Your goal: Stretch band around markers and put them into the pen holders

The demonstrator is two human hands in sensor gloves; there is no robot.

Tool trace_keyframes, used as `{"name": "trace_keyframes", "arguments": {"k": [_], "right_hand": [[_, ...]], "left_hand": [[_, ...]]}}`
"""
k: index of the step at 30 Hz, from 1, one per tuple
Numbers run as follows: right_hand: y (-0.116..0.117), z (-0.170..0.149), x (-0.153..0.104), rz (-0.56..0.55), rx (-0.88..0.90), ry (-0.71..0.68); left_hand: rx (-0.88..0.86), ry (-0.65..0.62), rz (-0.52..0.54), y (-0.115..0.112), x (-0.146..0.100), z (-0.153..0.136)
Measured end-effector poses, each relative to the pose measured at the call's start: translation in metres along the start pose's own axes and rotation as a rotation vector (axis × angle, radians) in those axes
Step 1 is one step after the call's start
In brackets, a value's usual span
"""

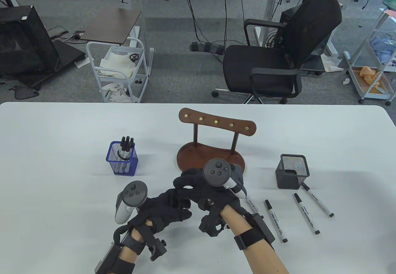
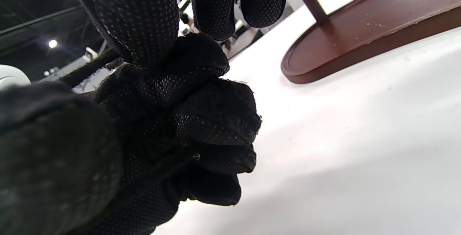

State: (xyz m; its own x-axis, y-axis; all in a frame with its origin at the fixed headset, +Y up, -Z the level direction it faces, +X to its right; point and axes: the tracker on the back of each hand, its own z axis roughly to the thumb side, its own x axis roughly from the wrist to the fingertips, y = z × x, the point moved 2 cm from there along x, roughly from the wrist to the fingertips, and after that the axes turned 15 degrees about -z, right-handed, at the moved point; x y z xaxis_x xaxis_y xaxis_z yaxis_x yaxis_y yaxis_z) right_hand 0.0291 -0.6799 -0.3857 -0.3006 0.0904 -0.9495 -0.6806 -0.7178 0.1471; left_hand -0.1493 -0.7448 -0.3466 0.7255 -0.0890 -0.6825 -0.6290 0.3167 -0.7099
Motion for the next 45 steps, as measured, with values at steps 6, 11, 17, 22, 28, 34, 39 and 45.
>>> {"name": "trace_keyframes", "arguments": {"k": [6,11,17,22,28,34,39,45], "right_hand": [[-0.002,-0.002,-0.006,0.022,0.004,0.009],[-0.011,-0.003,-0.012,-0.007,0.001,0.022],[-0.028,-0.01,-0.022,-0.041,-0.059,0.052],[-0.045,-0.027,-0.036,-0.065,-0.162,0.09],[-0.077,-0.059,-0.058,-0.11,-0.276,0.192],[-0.105,-0.096,-0.081,-0.114,-0.376,0.301],[-0.131,-0.127,-0.097,-0.134,-0.431,0.398],[-0.164,-0.16,-0.111,-0.189,-0.503,0.502]], "left_hand": [[0.002,0.015,-0.026,-0.004,0.002,-0.002],[0.009,0.015,-0.023,-0.004,0.002,-0.002],[0.012,0.016,-0.028,-0.004,0.001,-0.002],[0.014,0.01,-0.02,-0.005,0.0,0.0],[0.016,0.014,-0.009,-0.004,0.0,0.0],[0.022,0.015,0.001,-0.004,-0.001,0.0],[0.024,0.017,-0.002,-0.004,-0.001,0.0],[0.021,0.023,-0.004,-0.004,-0.001,-0.001]]}}
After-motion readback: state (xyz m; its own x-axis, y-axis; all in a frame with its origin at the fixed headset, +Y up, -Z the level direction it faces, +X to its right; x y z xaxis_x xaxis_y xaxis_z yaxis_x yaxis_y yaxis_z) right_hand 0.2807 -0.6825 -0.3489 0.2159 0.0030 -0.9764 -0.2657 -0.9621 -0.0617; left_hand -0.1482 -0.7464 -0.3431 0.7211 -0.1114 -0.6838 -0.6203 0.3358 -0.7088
